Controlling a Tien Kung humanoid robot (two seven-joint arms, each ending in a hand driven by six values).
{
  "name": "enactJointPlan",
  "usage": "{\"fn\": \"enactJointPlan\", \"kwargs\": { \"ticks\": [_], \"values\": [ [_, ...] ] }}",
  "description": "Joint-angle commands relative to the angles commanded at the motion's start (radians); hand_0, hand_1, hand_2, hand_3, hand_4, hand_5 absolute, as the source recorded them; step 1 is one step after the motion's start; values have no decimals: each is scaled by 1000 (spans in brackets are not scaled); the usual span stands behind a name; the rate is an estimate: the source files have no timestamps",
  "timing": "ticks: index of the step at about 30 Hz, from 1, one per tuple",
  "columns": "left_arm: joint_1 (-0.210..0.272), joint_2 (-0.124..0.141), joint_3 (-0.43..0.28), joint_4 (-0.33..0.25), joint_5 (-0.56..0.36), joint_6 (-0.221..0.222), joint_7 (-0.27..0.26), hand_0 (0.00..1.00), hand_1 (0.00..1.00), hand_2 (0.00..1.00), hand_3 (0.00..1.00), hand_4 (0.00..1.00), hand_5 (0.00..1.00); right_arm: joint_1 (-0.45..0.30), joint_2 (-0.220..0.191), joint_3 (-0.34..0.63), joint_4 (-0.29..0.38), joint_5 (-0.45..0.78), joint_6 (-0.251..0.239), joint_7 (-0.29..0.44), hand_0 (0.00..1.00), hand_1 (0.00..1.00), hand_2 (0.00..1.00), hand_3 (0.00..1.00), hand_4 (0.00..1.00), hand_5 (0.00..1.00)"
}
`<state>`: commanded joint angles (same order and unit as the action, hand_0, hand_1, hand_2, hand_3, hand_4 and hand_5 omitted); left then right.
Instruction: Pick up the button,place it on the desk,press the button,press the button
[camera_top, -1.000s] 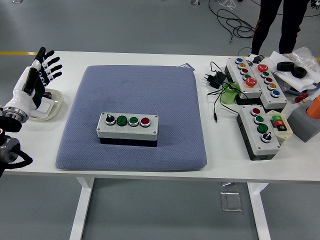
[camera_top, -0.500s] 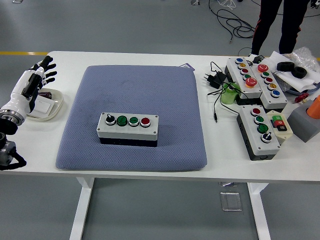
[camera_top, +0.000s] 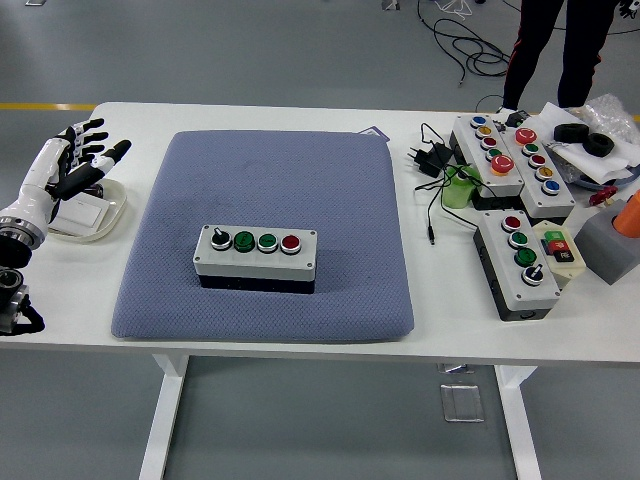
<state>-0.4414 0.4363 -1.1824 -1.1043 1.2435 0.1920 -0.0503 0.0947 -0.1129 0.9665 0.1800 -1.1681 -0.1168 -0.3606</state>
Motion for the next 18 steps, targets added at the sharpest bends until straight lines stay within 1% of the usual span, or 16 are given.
{"fn": "enactJointPlan", "kwargs": {
  "ticks": [4, 5, 7, 10, 11, 14, 16, 17, 18],
  "values": [
    [3, 2, -4, 1, 23, 6, -6, 819, 834, 856, 872, 915, 483, -3, 1, 0, 0, -1, 0, 0, 629, 554, 632, 570, 308, 260],
    [4, 2, -6, 1, 27, 5, -13, 823, 847, 862, 875, 922, 467, -3, 1, 2, 0, -2, 0, 0, 629, 554, 632, 571, 308, 259],
    [3, 2, -8, 1, 37, 6, -26, 823, 847, 862, 875, 922, 467, -2, 2, 4, 0, -5, 0, 0, 629, 554, 632, 571, 308, 259],
    [3, 2, -11, -1, 76, 27, -43, 823, 847, 862, 875, 922, 467, -2, 2, 3, 0, -6, 1, 0, 629, 554, 632, 571, 308, 259],
    [2, 2, -10, -2, 74, 36, -49, 888, 898, 937, 938, 998, 685, -2, 3, 3, 0, -7, 1, 0, 629, 554, 632, 570, 308, 259],
    [-1, 0, -8, 0, 60, 55, -54, 888, 898, 937, 938, 998, 685, -1, 3, 2, 0, -5, 1, 0, 629, 554, 632, 570, 308, 259],
    [-4, -1, -8, 4, 37, 58, -57, 888, 898, 937, 938, 998, 685, 0, 3, 0, 0, -4, 1, 0, 629, 554, 632, 570, 308, 259],
    [-5, -1, -7, 4, 27, 57, -59, 888, 902, 943, 949, 998, 751, 1, 3, 0, 0, -3, 1, 0, 629, 554, 632, 571, 308, 261],
    [-6, -1, -6, 5, 12, 55, -61, 888, 902, 943, 949, 998, 751, 2, 3, -1, 0, -2, 1, 0, 629, 554, 632, 571, 308, 261]
  ]
}}
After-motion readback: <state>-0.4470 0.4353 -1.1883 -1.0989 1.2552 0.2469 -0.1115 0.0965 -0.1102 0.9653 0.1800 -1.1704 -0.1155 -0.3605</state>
